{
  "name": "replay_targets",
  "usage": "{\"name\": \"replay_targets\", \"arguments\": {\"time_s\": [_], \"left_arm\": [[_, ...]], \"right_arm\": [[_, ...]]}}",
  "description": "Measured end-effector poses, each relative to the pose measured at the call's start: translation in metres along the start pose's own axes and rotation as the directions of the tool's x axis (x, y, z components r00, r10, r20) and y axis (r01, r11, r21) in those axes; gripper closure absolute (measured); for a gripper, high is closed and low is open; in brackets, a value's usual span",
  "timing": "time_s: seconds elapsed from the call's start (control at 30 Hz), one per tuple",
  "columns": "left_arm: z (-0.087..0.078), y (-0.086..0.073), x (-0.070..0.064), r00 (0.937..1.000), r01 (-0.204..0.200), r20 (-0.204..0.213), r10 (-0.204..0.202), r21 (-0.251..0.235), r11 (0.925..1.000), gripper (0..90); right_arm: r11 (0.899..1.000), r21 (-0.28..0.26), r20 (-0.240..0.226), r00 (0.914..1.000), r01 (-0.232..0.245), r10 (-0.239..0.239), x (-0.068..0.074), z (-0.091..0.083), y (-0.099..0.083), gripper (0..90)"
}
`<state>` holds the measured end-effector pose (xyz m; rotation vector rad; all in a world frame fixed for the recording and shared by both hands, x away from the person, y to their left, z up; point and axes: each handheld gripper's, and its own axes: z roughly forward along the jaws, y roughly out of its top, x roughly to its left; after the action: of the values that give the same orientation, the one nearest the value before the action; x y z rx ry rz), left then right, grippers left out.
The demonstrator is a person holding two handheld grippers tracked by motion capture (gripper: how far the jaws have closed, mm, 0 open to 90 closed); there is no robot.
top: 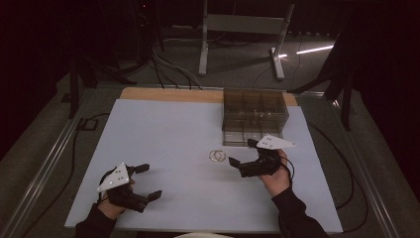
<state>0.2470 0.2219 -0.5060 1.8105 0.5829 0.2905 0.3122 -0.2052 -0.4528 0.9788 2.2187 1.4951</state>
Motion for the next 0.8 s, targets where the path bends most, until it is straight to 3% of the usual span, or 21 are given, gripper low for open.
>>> {"name": "replay_targets", "arguments": {"time_s": [0.23,0.6,0.63,0.7,0.77,0.8], "left_arm": [[0.0,0.0,-0.001,1.0,-0.003,0.0,0.003,0.003,1.0,0.6],[0.0,0.0,-0.001,1.0,-0.001,0.002,0.001,-0.001,1.0,0.6],[0.0,0.0,-0.001,1.0,0.0,0.003,0.0,-0.001,1.0,0.6],[0.0,0.0,-0.002,1.0,-0.001,0.005,0.001,0.0,1.0,0.6],[0.001,0.0,-0.001,1.0,-0.001,0.008,0.001,0.001,1.0,0.6],[0.001,0.0,-0.002,1.0,-0.002,0.008,0.002,0.002,1.0,0.6]], "right_arm": [[1.0,0.014,0.022,0.9997,0.0,0.0,0.002,0.013,0.002,0.0],[0.995,0.092,0.063,0.9977,-0.031,0.025,0.001,0.042,-0.002,0.1],[0.994,0.105,0.067,0.9972,-0.041,0.033,0.001,0.047,-0.004,7.0],[0.993,0.107,0.07,0.9968,-0.045,0.038,0.0,0.049,-0.005,7.6],[0.991,0.124,0.079,0.9961,-0.05,0.041,-0.001,0.053,-0.008,14.5],[0.987,0.139,0.093,0.9936,-0.076,0.064,-0.004,0.057,-0.011,17.1]]}}
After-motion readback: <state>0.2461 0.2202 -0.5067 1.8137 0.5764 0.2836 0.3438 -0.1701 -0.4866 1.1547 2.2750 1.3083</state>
